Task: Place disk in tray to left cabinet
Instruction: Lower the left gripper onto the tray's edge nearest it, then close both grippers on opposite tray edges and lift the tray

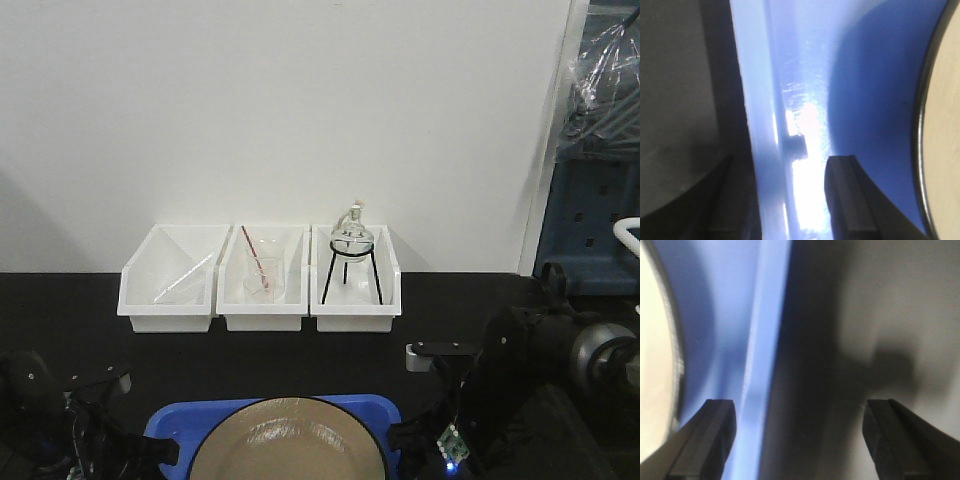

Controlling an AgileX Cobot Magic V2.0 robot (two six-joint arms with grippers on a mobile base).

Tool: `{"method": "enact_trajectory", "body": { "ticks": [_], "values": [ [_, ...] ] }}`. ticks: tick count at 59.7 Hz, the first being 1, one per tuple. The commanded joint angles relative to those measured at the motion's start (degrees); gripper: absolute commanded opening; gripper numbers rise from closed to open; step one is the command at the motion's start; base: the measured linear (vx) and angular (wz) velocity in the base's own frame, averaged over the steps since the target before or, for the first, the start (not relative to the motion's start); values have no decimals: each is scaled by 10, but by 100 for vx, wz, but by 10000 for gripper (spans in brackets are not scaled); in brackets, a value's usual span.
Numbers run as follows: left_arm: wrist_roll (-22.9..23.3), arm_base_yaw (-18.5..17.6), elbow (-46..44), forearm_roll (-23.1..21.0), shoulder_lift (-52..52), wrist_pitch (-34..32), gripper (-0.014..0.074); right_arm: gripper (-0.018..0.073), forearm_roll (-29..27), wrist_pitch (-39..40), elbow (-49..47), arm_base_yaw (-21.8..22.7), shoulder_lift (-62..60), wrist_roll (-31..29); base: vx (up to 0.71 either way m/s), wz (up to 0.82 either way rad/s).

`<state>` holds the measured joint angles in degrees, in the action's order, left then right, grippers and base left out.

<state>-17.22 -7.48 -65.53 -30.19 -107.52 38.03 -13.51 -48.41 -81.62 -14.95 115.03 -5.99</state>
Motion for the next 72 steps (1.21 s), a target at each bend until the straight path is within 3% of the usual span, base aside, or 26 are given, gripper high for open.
{"method": "enact_trajectory", "body": {
  "ticks": [1, 28, 45, 72],
  "values": [
    [-2, -3, -15, -20, 26, -12, 424, 567, -6, 28, -16, -5, -31, -1, 0, 0],
    [-2, -3, -15, -20, 26, -25, 424, 487, -37, 46, -16, -34, -8, -1, 0, 0],
    [-2, -3, -15, -20, 25, 1, 424, 440, -58, 56, -17, -39, -8, -1, 0, 0],
    [-2, -4, -15, -20, 11, 0, 416, 190, -106, 55, -17, -39, 1, -1, 0, 0]
  ]
}}
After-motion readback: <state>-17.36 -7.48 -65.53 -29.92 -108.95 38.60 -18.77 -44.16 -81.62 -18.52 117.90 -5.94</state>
